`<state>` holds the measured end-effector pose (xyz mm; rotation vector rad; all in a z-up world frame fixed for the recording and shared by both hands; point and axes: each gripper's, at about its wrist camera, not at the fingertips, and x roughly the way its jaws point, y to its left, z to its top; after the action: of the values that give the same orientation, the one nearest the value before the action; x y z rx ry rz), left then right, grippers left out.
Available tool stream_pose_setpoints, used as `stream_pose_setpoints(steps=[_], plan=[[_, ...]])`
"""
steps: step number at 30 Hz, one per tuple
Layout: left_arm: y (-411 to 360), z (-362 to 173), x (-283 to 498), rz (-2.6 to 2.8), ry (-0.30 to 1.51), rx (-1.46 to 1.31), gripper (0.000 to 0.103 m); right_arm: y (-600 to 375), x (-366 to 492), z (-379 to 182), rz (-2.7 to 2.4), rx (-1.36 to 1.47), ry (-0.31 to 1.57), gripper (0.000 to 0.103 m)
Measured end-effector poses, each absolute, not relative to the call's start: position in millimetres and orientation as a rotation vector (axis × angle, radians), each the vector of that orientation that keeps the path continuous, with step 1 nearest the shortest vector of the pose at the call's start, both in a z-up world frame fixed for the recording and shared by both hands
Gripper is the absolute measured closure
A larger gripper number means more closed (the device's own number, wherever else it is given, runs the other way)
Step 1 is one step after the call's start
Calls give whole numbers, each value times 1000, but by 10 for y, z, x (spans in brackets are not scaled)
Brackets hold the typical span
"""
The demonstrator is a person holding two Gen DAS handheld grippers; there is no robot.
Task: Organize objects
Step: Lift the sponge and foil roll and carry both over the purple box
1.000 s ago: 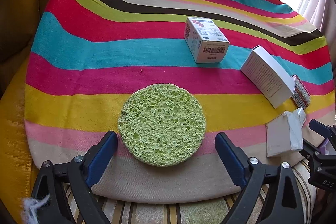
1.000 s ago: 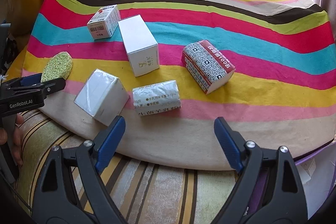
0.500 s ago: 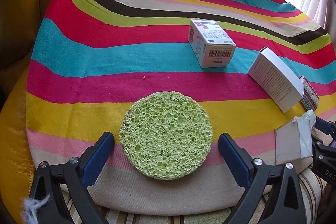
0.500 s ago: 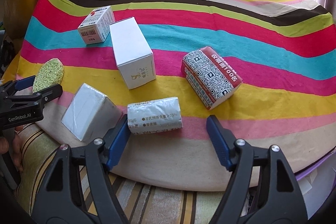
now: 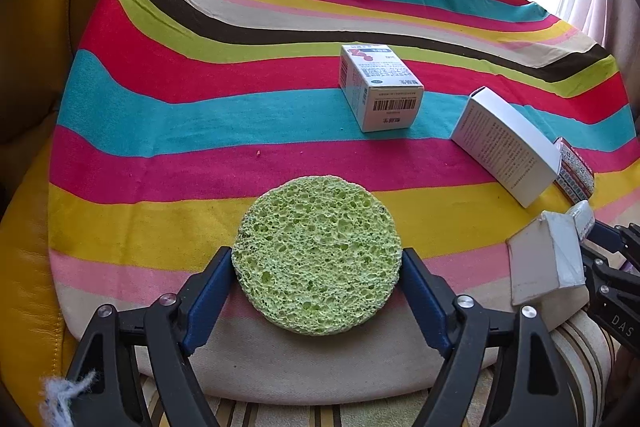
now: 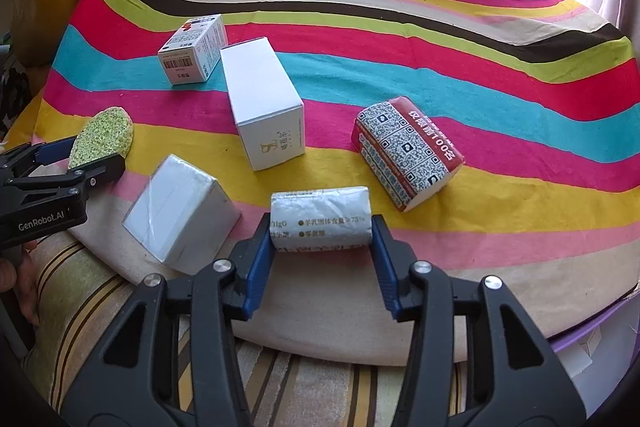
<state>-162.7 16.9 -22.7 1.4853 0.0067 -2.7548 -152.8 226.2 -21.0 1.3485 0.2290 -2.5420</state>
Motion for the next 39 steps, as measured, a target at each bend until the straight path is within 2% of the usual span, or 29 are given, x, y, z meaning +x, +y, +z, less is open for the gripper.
stream_pose_setpoints(steps=[19, 32, 39], plan=[[288, 108, -1062, -2821, 79, 1378, 21, 2451, -1099, -27, -2604, 1301, 161, 53], [782, 393, -546, -3015, 11, 1287, 21, 2700, -736, 126, -2650, 1285, 75, 53], [1167, 379, -384, -3127, -57, 1350, 21, 2925, -492, 174, -2687, 1289, 55, 53]])
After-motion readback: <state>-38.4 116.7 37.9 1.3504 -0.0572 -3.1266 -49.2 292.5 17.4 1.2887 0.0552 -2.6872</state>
